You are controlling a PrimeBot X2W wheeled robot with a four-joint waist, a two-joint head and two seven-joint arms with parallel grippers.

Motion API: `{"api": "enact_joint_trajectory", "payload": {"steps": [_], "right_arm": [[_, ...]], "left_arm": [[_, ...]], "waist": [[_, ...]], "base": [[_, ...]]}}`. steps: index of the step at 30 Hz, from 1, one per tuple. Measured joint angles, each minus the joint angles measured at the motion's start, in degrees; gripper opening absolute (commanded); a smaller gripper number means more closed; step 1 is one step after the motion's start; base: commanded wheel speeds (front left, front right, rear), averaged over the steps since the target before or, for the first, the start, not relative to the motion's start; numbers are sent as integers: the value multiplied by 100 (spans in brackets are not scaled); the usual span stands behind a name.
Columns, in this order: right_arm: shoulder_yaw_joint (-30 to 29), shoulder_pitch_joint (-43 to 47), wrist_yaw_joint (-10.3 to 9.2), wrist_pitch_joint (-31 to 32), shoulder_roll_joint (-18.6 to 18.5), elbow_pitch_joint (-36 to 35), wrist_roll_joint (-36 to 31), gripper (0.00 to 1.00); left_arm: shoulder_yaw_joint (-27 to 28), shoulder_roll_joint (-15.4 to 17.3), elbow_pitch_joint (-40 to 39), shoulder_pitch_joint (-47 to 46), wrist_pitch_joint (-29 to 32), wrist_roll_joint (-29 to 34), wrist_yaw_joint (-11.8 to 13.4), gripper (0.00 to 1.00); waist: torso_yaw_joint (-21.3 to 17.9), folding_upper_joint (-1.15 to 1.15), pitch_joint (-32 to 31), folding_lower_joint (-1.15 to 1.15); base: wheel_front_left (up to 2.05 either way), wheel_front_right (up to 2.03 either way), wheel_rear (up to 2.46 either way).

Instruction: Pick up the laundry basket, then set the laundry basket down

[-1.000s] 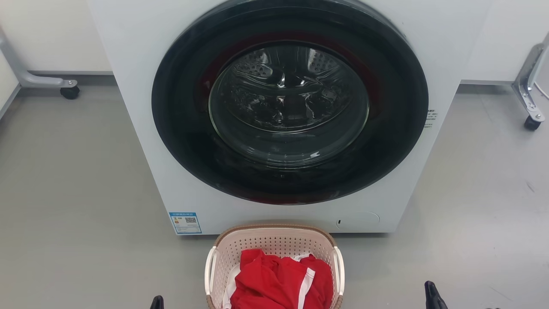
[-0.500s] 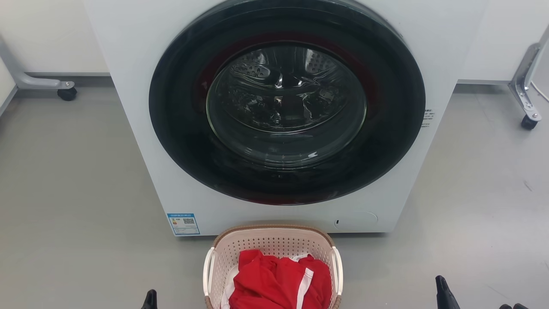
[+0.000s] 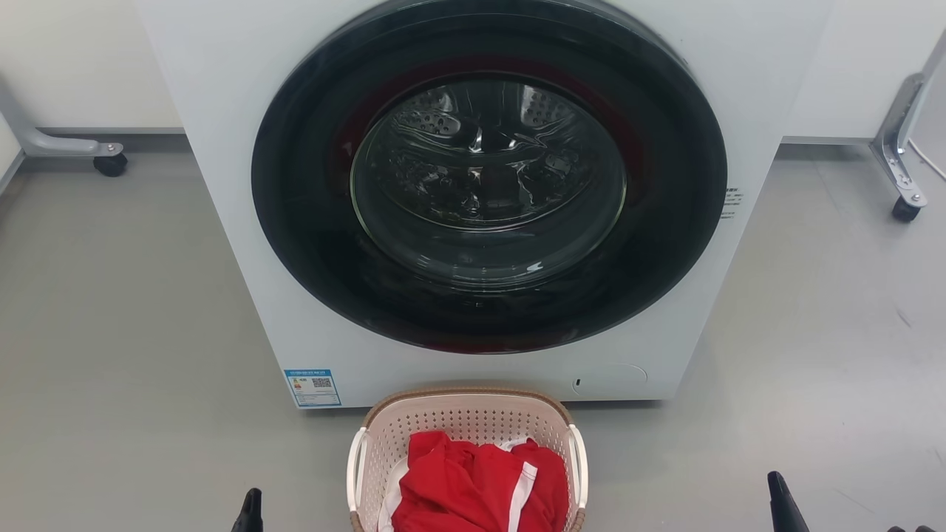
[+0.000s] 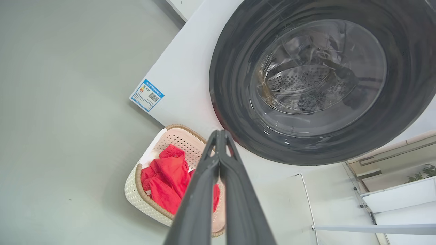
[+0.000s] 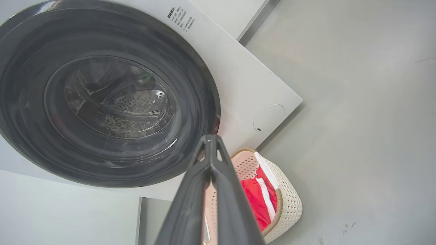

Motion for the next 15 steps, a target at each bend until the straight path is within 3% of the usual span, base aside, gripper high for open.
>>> {"api": "enact_joint_trajectory", "payload": {"steps": [15], "right_arm": [[-434, -214, 248, 350, 44, 145, 1185, 0]], "left_arm": [[332, -36, 98, -204, 349, -1319, -244, 0]], "waist": [[-49, 0, -9, 0]], "base": [[0, 0, 0]]}}
